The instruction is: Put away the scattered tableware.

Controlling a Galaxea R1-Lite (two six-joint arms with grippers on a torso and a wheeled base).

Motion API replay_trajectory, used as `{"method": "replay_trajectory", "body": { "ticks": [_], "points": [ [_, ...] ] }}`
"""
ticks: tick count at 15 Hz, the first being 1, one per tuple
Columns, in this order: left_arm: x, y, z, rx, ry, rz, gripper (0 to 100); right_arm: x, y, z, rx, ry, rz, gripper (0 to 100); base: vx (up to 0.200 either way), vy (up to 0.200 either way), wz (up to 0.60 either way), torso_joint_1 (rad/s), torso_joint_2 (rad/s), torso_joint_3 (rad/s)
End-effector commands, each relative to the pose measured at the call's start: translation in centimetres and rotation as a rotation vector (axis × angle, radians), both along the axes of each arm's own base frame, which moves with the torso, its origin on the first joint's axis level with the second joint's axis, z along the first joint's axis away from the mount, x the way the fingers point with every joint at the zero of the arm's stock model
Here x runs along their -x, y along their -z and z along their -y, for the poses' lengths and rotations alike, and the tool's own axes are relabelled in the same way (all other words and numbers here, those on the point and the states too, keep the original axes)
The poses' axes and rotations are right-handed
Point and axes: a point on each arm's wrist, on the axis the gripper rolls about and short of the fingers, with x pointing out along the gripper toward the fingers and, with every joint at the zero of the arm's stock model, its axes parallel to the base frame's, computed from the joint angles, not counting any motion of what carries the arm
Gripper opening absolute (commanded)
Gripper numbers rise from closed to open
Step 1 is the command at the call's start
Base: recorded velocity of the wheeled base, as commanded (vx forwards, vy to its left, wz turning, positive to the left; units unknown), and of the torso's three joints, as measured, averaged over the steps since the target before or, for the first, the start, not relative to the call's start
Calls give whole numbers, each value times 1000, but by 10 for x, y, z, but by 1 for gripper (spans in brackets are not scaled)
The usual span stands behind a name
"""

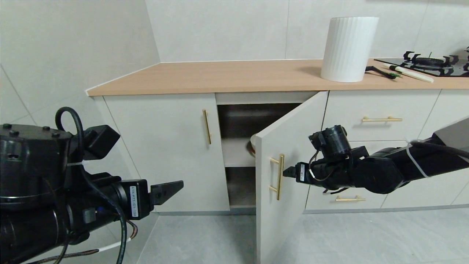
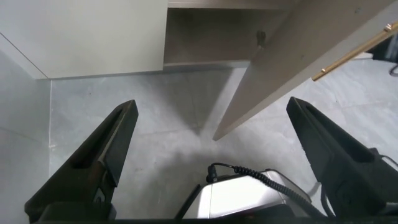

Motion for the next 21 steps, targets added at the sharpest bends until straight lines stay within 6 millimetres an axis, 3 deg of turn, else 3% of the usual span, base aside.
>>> {"method": "replay_trajectory", "body": {
  "ticks": [1, 7, 12, 15, 18, 21],
  "points": [
    [0, 1, 0, -1, 0, -3, 100, -4, 10, -2, -2, 13, -13, 100, 0, 0, 0, 0, 0, 0],
    [0, 1, 0, 0, -1, -1, 100, -11, 15, -5, -28, 46, 21, 100, 167, 0, 0, 4, 1, 0],
    [-1, 0, 0, 4, -6, -1, 100, -20, 8, -21, -185, 107, 57, 100, 0, 0, 0, 0, 0, 0],
    [-1, 1, 0, 4, -5, -3, 100, -38, 5, -36, -320, 193, 77, 100, 0, 0, 0, 0, 0, 0],
    [-1, 1, 0, 4, -5, -3, 100, -61, 15, -44, -334, 318, 126, 100, 0, 0, 0, 0, 0, 0],
    [-1, 1, 0, 4, -5, -3, 100, -84, 21, -37, -372, 424, 158, 100, 0, 0, 0, 0, 0, 0]
  ]
}}
